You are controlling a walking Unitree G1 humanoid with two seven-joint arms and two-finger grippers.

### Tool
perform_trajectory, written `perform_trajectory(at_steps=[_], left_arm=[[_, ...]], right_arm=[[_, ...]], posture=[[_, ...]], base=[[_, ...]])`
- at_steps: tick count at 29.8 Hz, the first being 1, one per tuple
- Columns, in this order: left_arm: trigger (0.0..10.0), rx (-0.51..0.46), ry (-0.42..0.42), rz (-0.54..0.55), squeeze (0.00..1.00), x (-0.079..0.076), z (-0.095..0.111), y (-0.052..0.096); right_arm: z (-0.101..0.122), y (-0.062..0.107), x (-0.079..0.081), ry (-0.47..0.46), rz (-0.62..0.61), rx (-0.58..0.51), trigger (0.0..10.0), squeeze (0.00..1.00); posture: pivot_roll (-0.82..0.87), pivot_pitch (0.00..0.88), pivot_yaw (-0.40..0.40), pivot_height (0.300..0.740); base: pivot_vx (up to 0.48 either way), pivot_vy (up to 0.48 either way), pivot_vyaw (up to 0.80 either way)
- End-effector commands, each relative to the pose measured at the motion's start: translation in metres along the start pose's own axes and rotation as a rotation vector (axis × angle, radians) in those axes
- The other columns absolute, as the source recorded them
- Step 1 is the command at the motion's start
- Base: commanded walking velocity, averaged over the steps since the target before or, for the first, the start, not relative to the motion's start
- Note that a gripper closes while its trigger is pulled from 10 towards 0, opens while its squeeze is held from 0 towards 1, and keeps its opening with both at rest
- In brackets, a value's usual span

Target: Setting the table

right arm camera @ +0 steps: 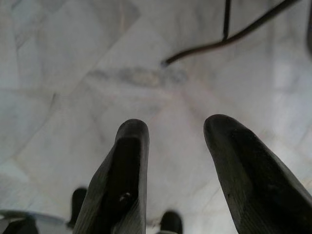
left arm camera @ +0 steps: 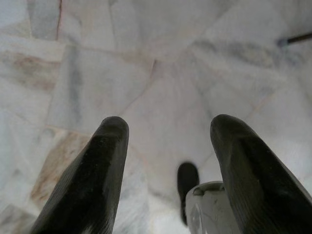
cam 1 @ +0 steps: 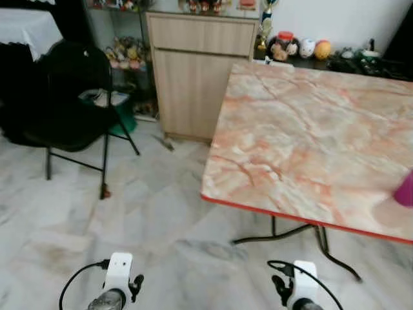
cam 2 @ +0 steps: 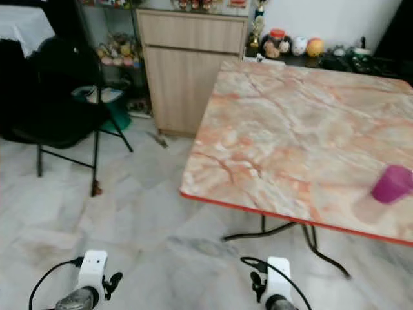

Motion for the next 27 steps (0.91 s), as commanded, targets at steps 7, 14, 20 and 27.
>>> perform_trajectory(at_steps=[7, 14, 20, 27], left_arm=[[10.0, -0.014, -0.005, -0.033, 0.0, -0.0083, 0.0055, -0.0017], [10.0, -0.019, -0.03, -0.069, 0.0, -0.0132, 0.0064, -0.0019], [10.0, -0.04, -0.032, -0.073, 0.0, -0.0144, 0.0103, -0.0024], [10.0, -0.042, -0.025, -0.072, 0.0, -0.0149, 0.0107, -0.0025]], right_arm=[[-0.0168, 0.0071, -0.0126, -0.01, -0.037, 0.052, 10.0, 0.0], [-0.0164, 0.0075, -0.0113, -0.024, -0.03, 0.031, 10.0, 0.0], [-0.0161, 0.0072, -0.0118, -0.042, -0.041, 0.03, 10.0, 0.0], [-0.0152, 0.0071, -0.0124, -0.047, -0.05, 0.024, 10.0, 0.0]], posture=[[0.03, 0.0, -0.006, 0.74], [0.03, 0.0, 0.0, 0.74], [0.03, 0.0, -0.003, 0.74], [0.03, 0.0, -0.003, 0.74]], base=[[0.0, 0.0, 0.0], [0.0, 0.0, 0.0], [0.0, -0.107, 0.0], [0.0, -0.356, -0.52]])
Point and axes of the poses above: a point about 5 cm out from each wrist's last joint towards the gripper, its own y axis pointing back from the gripper into the wrist, its own z axis along the axis of the wrist's last joint, x = y × z, the point moved 1 cm from there along -y, pointing out of the wrist towards the gripper, and after that the axes turned 10 degrees about -y, right-handed, at the moved point
